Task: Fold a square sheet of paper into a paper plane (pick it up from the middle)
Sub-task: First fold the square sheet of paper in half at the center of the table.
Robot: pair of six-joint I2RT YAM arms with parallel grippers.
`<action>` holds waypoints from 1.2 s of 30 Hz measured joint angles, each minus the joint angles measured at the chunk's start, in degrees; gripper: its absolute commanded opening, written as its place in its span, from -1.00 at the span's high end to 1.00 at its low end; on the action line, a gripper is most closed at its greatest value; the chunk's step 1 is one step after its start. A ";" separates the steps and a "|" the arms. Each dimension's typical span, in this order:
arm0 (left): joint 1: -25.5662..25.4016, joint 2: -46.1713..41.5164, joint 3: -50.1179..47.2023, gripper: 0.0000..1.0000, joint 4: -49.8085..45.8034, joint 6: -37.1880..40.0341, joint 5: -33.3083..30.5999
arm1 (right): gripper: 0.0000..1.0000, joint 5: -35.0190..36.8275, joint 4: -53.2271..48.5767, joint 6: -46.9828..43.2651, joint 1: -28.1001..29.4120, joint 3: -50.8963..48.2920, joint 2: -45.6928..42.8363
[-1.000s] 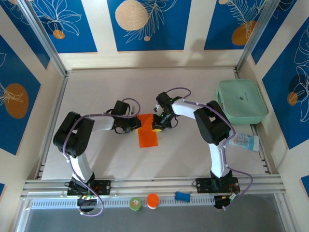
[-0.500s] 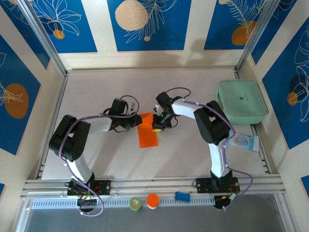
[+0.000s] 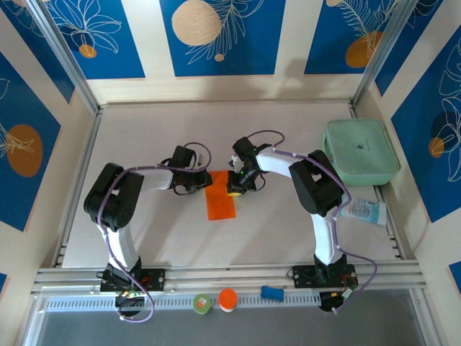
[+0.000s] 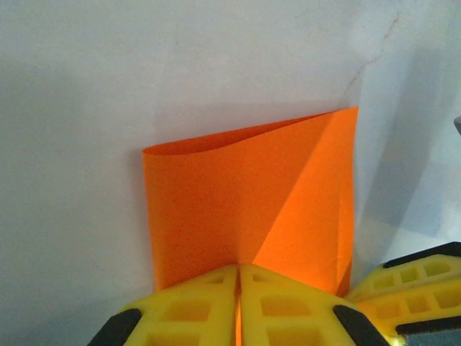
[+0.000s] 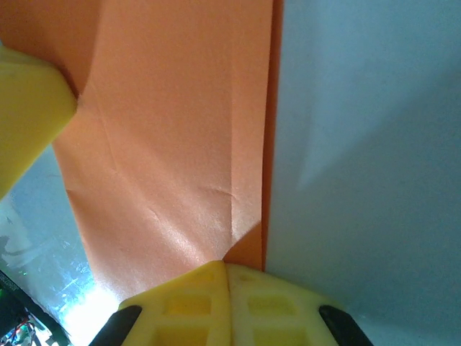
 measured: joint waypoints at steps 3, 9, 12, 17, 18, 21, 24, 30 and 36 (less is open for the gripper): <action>1.49 0.00 0.20 0.78 -0.74 1.03 0.28 | 0.87 0.00 0.09 -0.31 -0.04 -0.07 -0.02; 5.84 0.66 1.75 0.76 -3.17 3.15 0.81 | 0.87 0.00 0.66 -0.44 -0.11 -0.50 -0.26; 6.95 0.68 2.16 0.75 -3.69 4.20 1.14 | 0.88 0.00 0.68 -0.61 -0.11 -0.50 -0.26; 7.39 -2.34 0.66 0.73 -2.73 3.85 1.49 | 0.87 0.00 0.63 -0.66 -0.11 -0.48 -0.26; 7.13 -3.89 -0.20 0.73 -2.19 3.43 1.53 | 0.87 0.00 0.63 -0.66 -0.11 -0.46 -0.26; 5.90 -7.41 -1.77 0.73 -0.33 2.12 2.01 | 0.88 0.00 0.61 -0.66 -0.11 -0.46 -0.26; 3.89 -7.30 -1.75 0.73 1.92 0.98 2.78 | 0.88 0.00 0.61 -0.63 -0.11 -0.46 -0.24; 0.81 0.24 2.08 0.74 1.81 -0.24 3.65 | 0.88 0.00 0.55 -0.63 -0.11 -0.37 -0.22; 2.21 4.63 5.29 0.76 0.22 -1.70 4.28 | 0.88 0.04 0.52 -0.63 -0.11 -0.37 -0.22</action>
